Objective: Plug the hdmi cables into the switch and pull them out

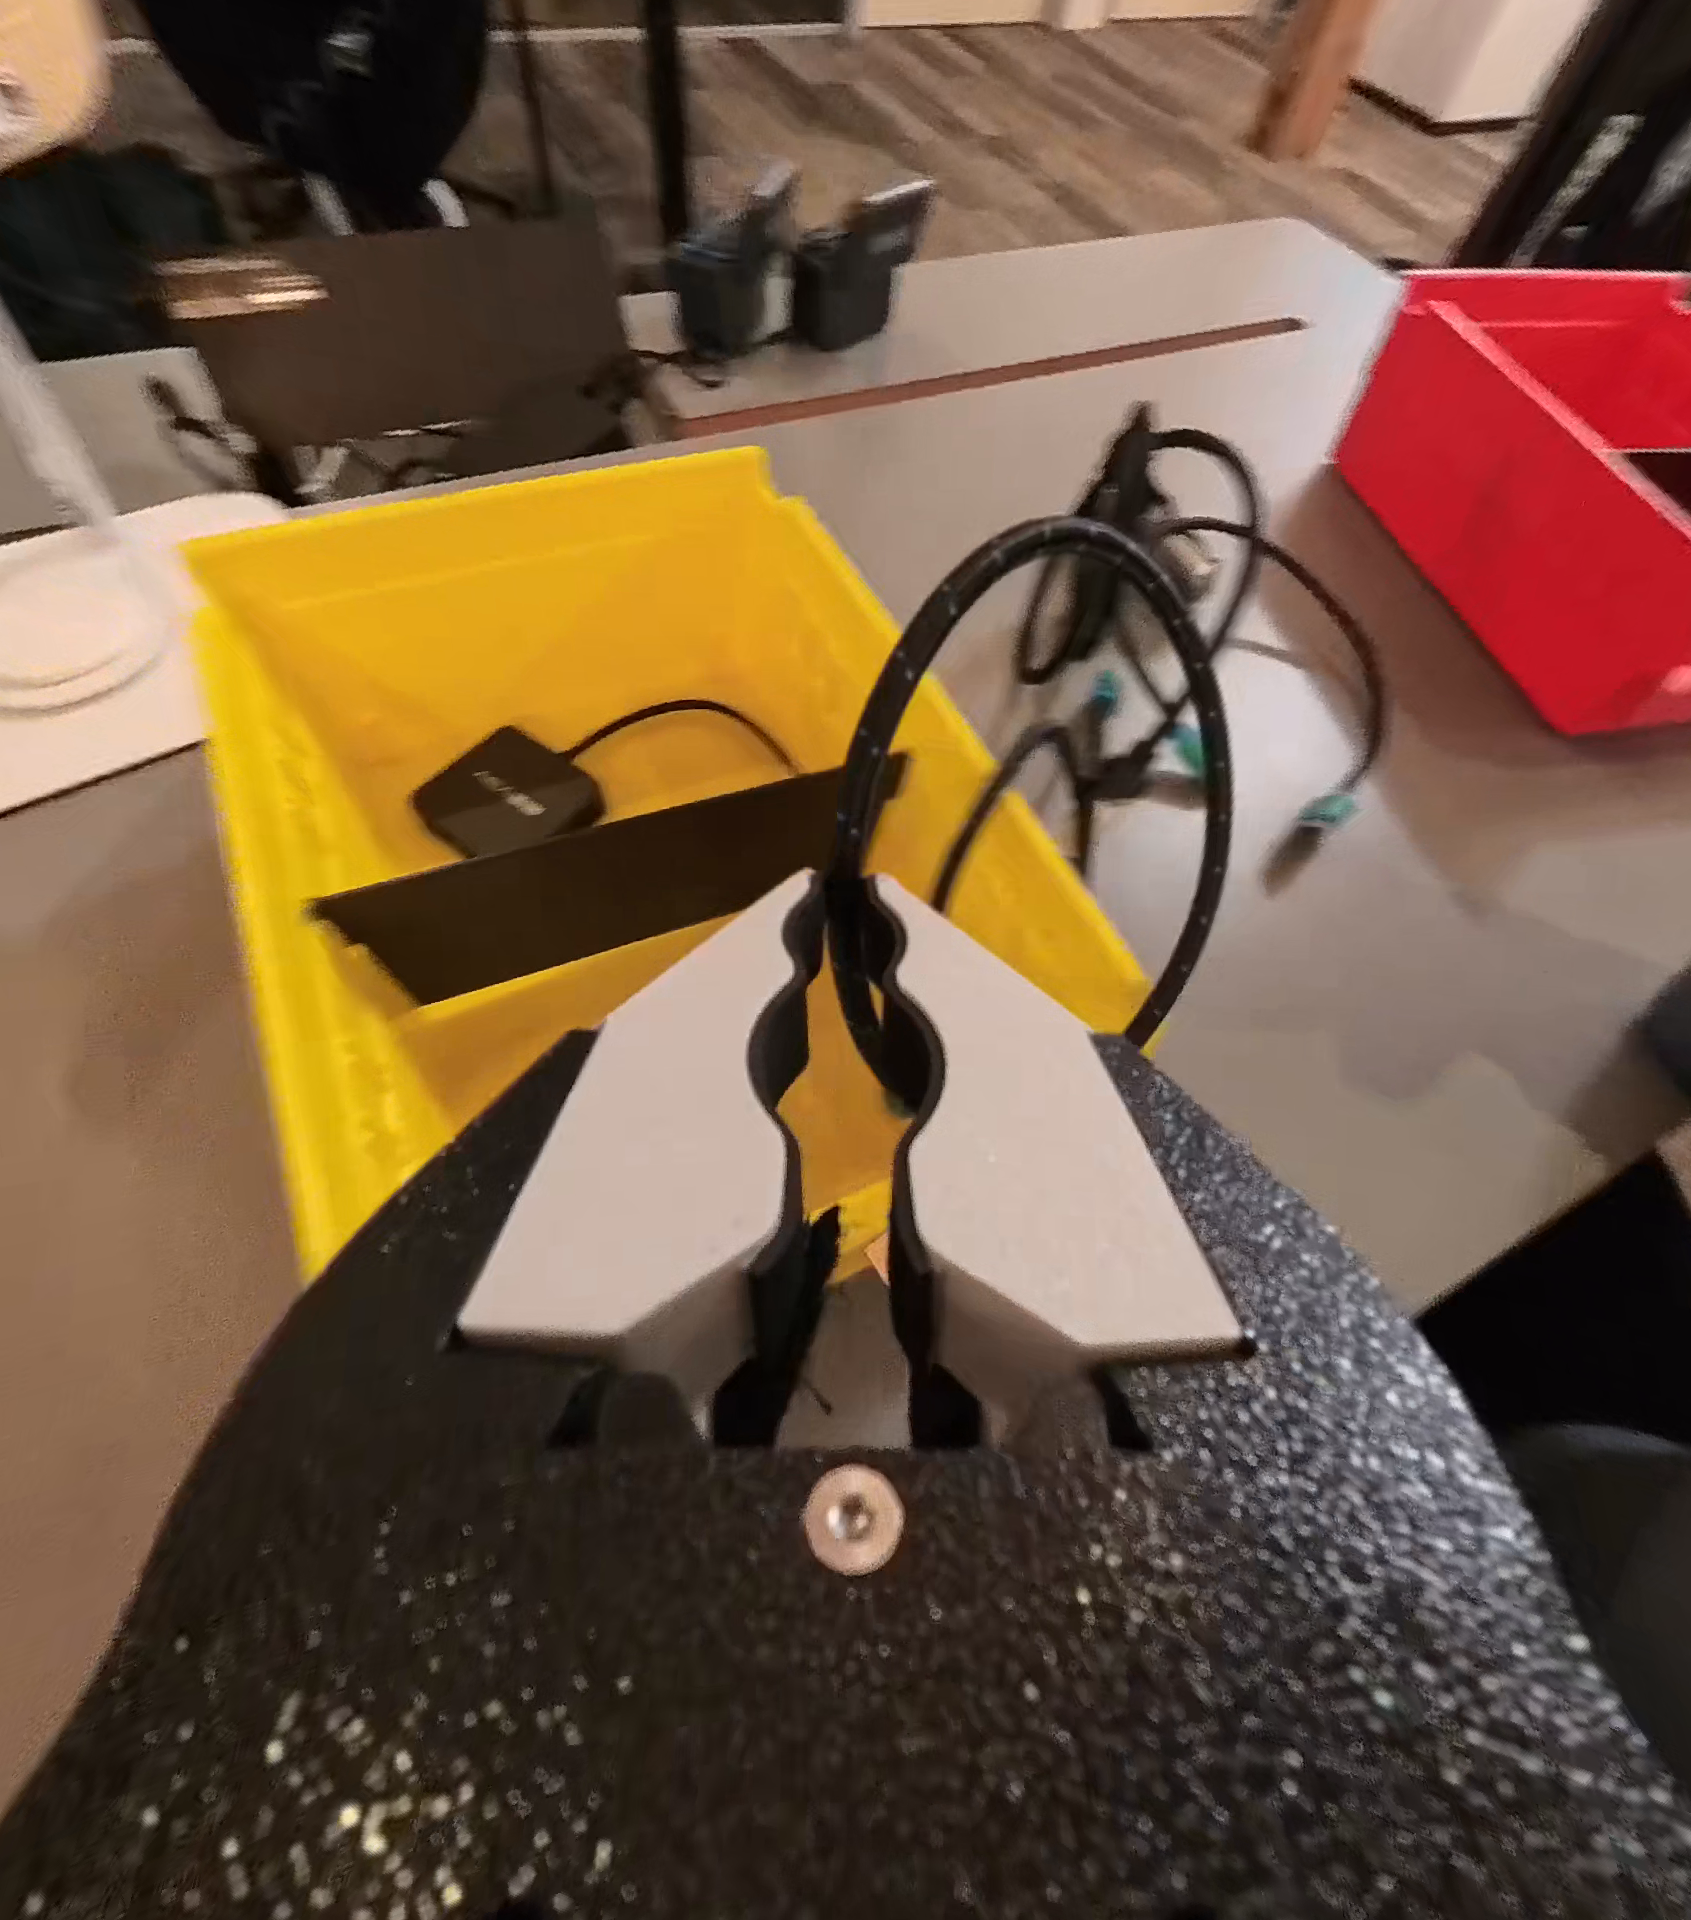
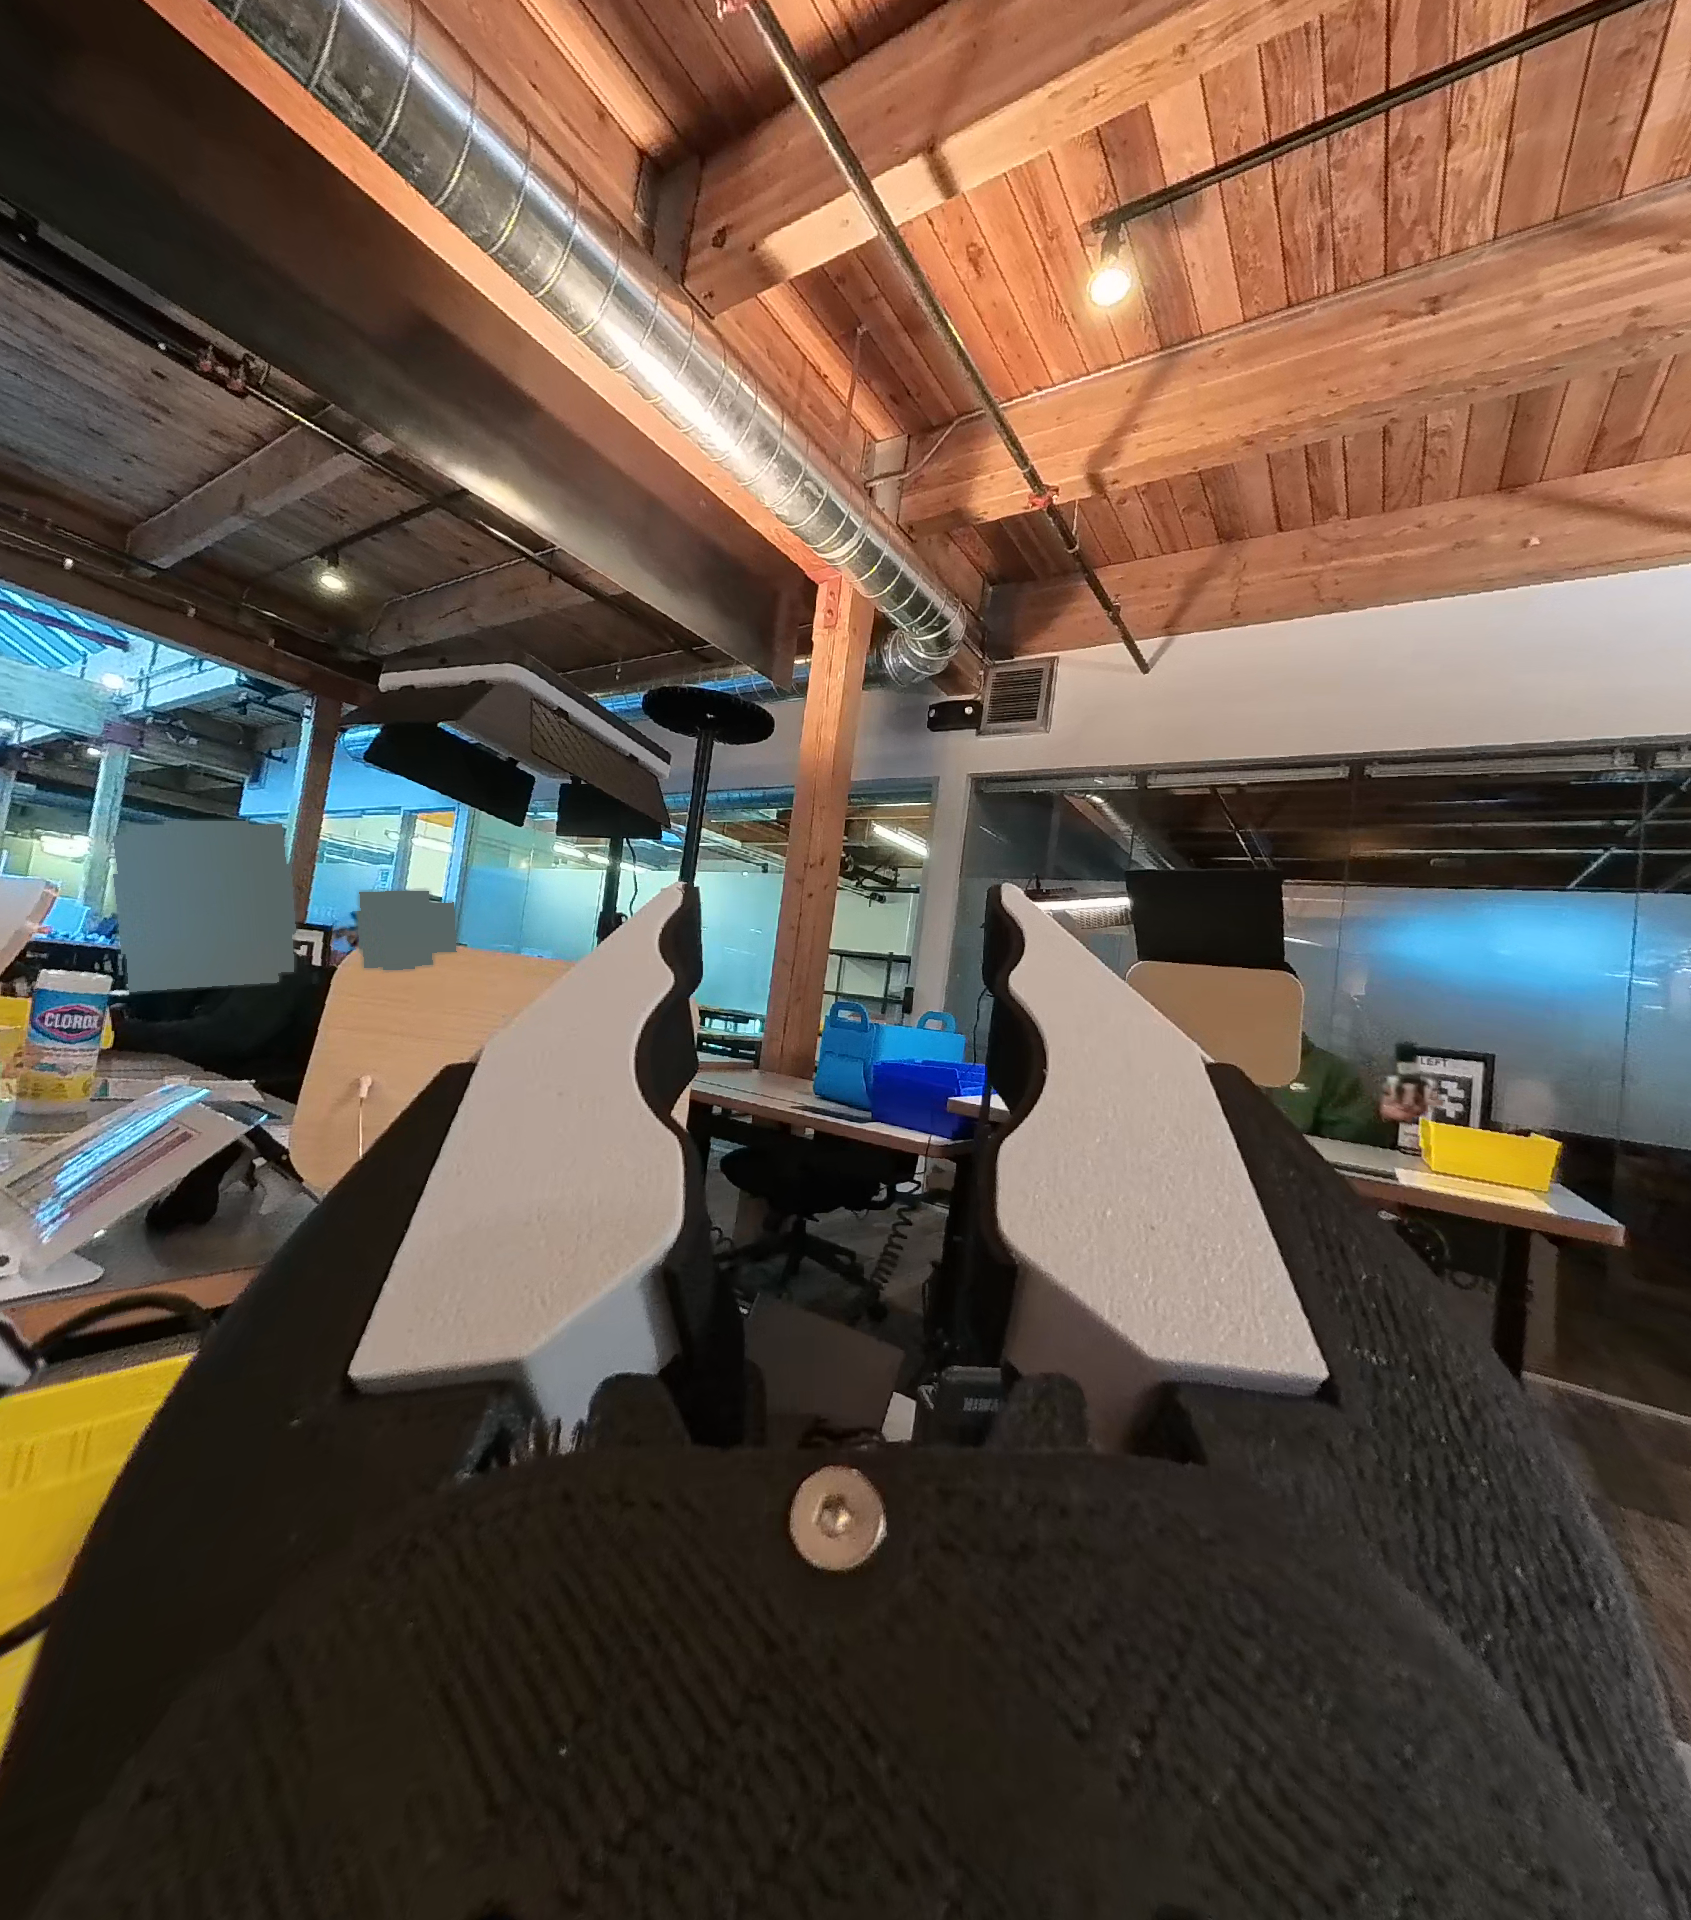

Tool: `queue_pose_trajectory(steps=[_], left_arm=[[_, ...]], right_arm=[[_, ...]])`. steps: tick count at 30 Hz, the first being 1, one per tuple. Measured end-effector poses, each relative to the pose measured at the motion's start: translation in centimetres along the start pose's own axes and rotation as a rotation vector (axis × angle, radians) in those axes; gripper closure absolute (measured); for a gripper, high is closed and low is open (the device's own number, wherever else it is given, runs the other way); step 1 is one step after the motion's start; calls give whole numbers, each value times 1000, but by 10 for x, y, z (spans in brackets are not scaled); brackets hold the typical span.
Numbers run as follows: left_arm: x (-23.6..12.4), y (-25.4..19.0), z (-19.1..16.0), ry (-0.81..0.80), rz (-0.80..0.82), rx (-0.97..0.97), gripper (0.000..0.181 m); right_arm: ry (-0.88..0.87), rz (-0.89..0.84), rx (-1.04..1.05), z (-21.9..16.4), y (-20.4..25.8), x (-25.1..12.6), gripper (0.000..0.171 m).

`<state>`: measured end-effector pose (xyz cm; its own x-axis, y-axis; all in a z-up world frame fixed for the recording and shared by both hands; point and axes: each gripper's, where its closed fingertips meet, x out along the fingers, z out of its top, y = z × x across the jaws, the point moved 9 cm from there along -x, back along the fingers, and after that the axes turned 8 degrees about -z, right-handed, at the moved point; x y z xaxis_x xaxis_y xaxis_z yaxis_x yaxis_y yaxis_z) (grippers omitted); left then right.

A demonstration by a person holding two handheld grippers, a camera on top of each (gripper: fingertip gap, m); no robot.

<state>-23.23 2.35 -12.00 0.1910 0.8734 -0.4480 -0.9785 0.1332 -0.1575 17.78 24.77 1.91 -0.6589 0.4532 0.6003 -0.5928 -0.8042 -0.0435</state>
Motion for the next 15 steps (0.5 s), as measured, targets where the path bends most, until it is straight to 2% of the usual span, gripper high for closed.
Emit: queue_pose_trajectory(steps=[3, 6, 7, 10, 11, 13, 15], left_arm=[[-7, 21, -4, 6, 142, -19, 178], [-2, 26, -9, 12, 79, -70, 176], [0, 27, -10, 21, 114, -69, 170], [4, 24, -5, 53, 369, 50, 115], [7, 18, 0, 43, 431, 126, 109], [21, -6, 12, 20, 377, 291, 114], [45, -34, 18, 67, 192, 436, 122]], right_arm=[[1, 0, 2, 0, 0, 0, 117], [3, 1, 3, -1, 0, 0, 118], [4, 0, 3, -1, -1, 0, 118], [5, 0, 3, -1, -1, 0, 118], [5, 0, 4, -1, -1, 0, 118], [7, 2, 4, -1, 0, 1, 118], [11, 8, 2, -2, 1, 2, 118]])
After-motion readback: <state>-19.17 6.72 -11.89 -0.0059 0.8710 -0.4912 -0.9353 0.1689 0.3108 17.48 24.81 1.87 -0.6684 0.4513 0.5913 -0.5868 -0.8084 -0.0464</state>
